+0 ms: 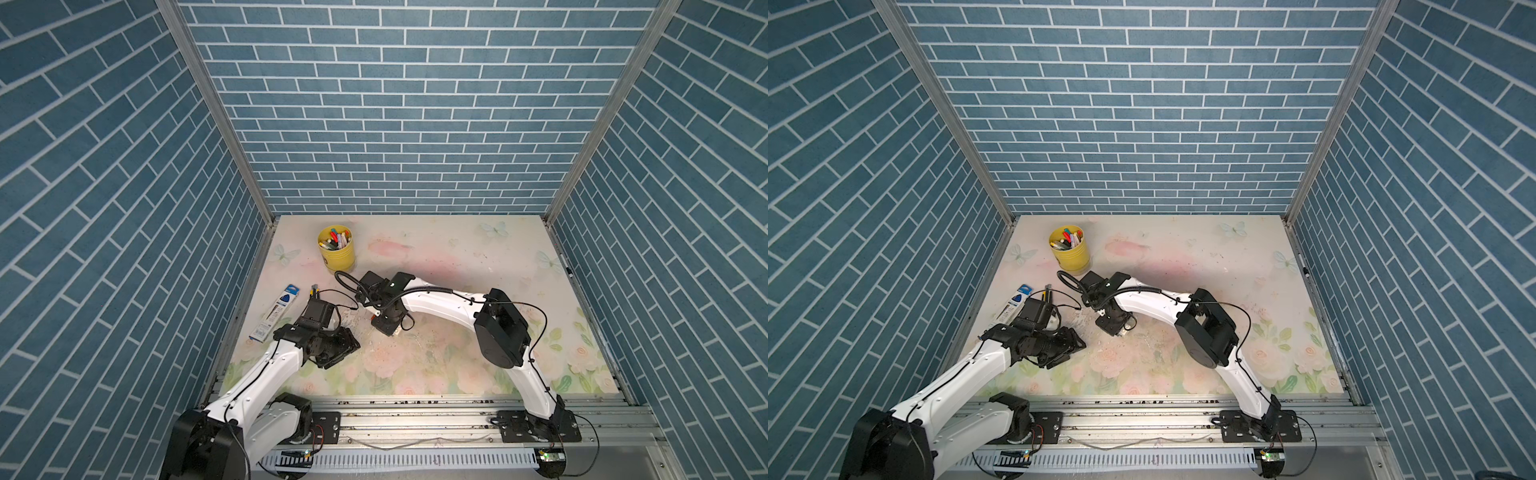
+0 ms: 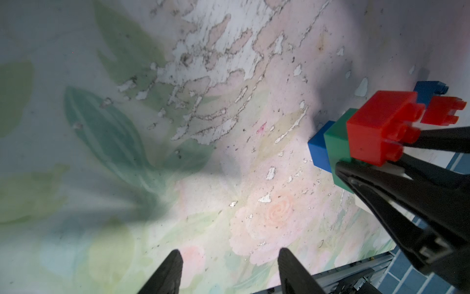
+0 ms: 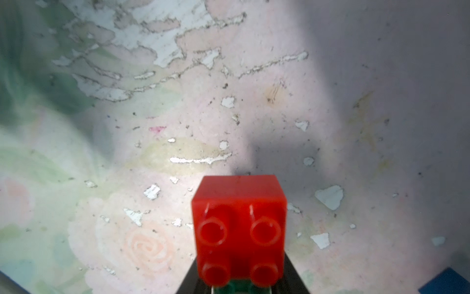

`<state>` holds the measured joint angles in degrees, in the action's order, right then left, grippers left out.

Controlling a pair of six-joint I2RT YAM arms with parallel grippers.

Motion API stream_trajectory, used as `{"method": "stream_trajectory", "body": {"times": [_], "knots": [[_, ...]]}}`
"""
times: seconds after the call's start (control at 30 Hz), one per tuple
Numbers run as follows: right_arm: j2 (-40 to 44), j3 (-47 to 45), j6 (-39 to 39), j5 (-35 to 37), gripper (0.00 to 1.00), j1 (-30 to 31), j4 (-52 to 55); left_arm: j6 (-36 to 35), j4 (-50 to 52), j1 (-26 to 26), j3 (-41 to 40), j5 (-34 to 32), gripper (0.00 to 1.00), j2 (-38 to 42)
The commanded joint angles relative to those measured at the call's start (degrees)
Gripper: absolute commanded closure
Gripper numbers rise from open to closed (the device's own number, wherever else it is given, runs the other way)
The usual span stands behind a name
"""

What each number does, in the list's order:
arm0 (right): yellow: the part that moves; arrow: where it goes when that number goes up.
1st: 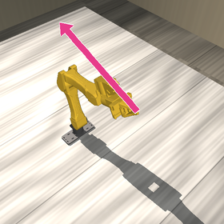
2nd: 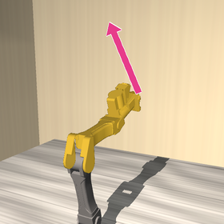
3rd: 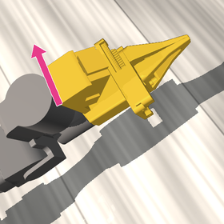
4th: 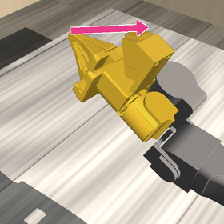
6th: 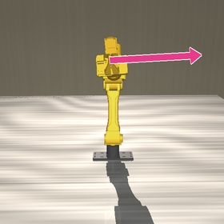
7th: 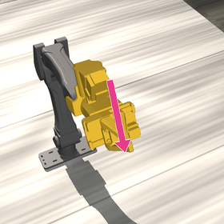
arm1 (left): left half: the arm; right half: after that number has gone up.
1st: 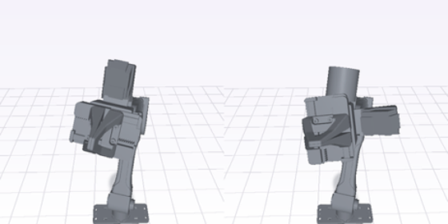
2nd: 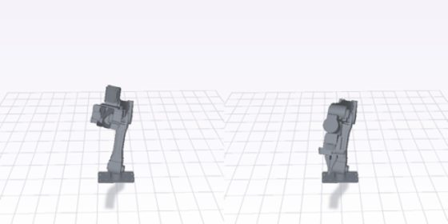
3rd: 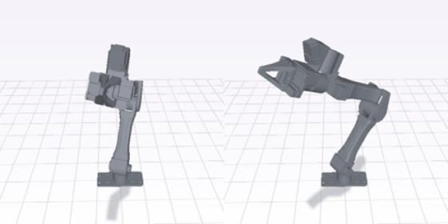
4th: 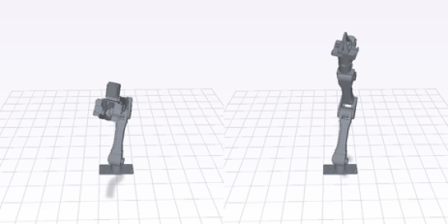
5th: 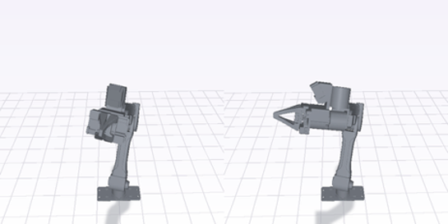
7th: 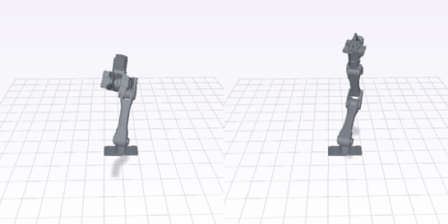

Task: Assemble the letter y with lego
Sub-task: Assemble the lego brick with the lego brick, then move the lego brick at the center of the board.

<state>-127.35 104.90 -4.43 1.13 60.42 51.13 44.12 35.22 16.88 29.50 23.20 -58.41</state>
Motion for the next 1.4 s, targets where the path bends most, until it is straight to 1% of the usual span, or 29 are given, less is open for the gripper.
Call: {"method": "stream_trajectory", "body": {"times": [0.0, 0.2, 0.47, 0.6, 0.77, 0.97, 1.17, 1.37], "knots": [[-5.75, -4.78, -4.31, 6.78, 0.68, -4.06, 1.33, -0.79, 0.20, -0.36, 0.03, -0.52, 0.37, -0.33], [-4.40, -5.68, -3.40, 6.23, 0.68, -3.96, -0.22, -1.06, -0.15, -0.36, 0.34, -0.66, 0.37, -1.26], [-8.56, -7.12, -3.56, 5.16, 0.69, -3.51, -1.40, -1.01, -0.42, -0.36, 0.24, -0.66, 0.37, -1.36], [-7.83, -6.38, -3.57, 5.20, 0.69, -3.49, -0.81, -1.23, -0.66, -0.36, 0.44, -0.59, 0.37, -2.06], [-2.65, -5.76, -4.68, 5.15, 0.69, -4.60, -0.03, -1.81, -0.66, -0.30, 1.04, -0.77, 0.37, -2.34], [6.57, -8.82, -7.37, 7.26, 0.69, -6.53, -0.55, -2.87, -0.16, -0.10, 2.84, -0.77, 0.37, -1.79], [15.05, -15.88, -11.00, 9.22, 0.69, -8.48, -1.81, -2.91, -1.53, 0.66, 4.16, -0.50, 0.37, -3.49], [22.64, -25.36, -14.47, 10.50, 0.68, -10.22, -3.54, -2.90, -3.24, 3.19, 6.38, -1.17, 0.37, -6.33]]}}
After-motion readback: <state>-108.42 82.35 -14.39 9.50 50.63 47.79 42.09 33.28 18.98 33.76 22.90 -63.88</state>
